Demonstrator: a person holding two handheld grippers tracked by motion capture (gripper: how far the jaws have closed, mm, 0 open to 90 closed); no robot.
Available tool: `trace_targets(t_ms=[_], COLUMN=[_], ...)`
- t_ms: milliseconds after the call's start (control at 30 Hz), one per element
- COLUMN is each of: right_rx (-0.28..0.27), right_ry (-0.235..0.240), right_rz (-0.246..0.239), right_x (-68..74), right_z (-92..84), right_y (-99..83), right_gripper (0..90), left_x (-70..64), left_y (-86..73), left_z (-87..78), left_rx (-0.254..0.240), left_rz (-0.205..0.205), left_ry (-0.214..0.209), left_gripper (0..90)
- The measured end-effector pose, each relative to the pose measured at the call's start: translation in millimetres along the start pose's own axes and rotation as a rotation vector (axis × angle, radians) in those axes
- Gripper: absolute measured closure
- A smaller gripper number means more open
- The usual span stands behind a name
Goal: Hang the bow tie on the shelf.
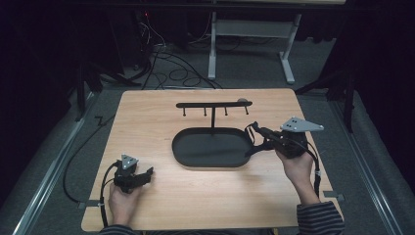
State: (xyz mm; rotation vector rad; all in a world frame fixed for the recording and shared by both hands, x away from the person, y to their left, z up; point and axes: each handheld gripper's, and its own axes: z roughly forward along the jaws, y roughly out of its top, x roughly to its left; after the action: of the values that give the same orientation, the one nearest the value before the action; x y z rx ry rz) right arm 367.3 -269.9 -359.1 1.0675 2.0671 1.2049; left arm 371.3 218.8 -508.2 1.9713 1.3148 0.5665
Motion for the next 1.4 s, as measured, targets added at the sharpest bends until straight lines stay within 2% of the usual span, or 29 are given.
trace_targets(t_ms=[233, 600, 1400], right_rx=[-0.002, -0.017, -0.027], right_ry=[0.013, 0.029, 0.012], right_rz=[-0.019, -0.024, 0.011], right_x=[3.8, 5.5, -7.9], right_z=[4.2, 12.0, 28.4], right_y=[8.1, 22.7, 39.6], right_gripper=[90.0, 90.0, 90.0], left_x=[0.2, 0.5, 0.7], left_y=[0.0, 0.0, 0.0], left_z=[-0.2, -0.3, -0.3], left_rx=[0.001, 0.002, 0.002], left_rz=[-0.001, 0.000, -0.002], left_ry=[-0.002, -0.003, -0.004], left_gripper=[30.0, 30.0, 29.9])
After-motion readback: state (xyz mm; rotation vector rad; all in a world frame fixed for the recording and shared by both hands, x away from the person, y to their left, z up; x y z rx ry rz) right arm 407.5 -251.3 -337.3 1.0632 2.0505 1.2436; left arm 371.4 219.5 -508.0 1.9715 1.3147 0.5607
